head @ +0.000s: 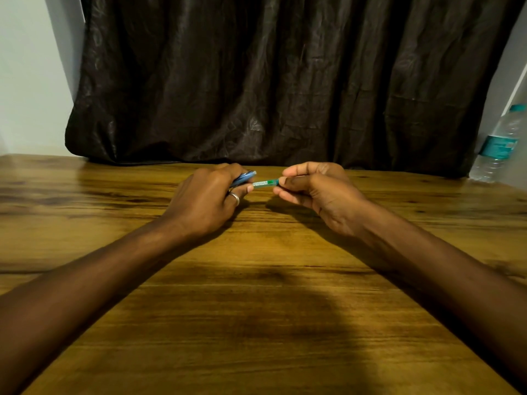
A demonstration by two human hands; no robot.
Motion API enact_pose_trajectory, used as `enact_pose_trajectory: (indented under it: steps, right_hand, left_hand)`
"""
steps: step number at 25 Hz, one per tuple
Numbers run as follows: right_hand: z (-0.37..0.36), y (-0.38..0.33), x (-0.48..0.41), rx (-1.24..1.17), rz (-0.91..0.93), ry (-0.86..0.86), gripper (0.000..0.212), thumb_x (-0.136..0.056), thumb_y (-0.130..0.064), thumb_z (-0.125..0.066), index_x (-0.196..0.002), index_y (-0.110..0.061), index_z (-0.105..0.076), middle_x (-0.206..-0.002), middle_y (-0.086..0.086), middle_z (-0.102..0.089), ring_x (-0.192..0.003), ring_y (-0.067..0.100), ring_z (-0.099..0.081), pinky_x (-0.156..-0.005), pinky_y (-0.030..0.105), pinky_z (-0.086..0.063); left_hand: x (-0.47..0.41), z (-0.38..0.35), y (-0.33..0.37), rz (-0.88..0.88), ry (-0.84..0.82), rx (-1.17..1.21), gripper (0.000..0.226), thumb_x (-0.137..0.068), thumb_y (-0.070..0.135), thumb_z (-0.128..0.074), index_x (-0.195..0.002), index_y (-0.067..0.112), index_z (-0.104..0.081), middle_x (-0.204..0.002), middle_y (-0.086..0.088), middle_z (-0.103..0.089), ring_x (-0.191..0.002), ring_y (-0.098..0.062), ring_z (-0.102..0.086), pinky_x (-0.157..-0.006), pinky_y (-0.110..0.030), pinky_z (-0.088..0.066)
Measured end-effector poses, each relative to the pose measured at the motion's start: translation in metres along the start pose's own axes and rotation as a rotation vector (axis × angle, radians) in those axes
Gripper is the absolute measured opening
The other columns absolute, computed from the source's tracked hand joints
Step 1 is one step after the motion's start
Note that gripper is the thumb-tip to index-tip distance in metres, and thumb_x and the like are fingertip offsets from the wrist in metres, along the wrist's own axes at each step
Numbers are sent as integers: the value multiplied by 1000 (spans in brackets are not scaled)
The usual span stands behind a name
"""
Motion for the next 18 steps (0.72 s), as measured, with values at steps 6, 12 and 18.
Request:
enact_pose_trajectory:
  steps: [6,12,18]
  right_hand:
    - [-2,1,0,-18,-12,12,16,-87,15,-61,-98,3,-64,-88,19,-73,-77,23,-75,-74,28,-62]
    - [-2,1,1,-96,-38,40,15,-89,13,-60,-97,1,-64,-96,24,-72,-77,23,-75,-71,26,-62]
    - [-5,5,0,-114,-70,70,13,-89,13,-60,-92,1,-64,-95,23,-71,-72,21,-75,-70,26,-62]
  left_hand:
    - [-1,1,-1,-6,-15,3,28,-101,34,-55,-125,23,-63,-99,11,-58,-80,-3,-52,-62,-23,-39]
    - [0,0,2,-16,-18,14,27,-101,33,-55,-124,23,-64,-99,11,-60,-80,-4,-54,-62,-23,-41]
    - [1,-1,3,-2,9,12,23,-102,34,-54,-120,24,-64,-99,7,-65,-82,-10,-59,-69,-37,-54]
Point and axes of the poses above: each hand's wrist, its own x-axis away from the middle knuckle, its own z-axis out of the back of the hand, y = z × x, the point moved 3 cm from there along -x, towards the middle knuckle
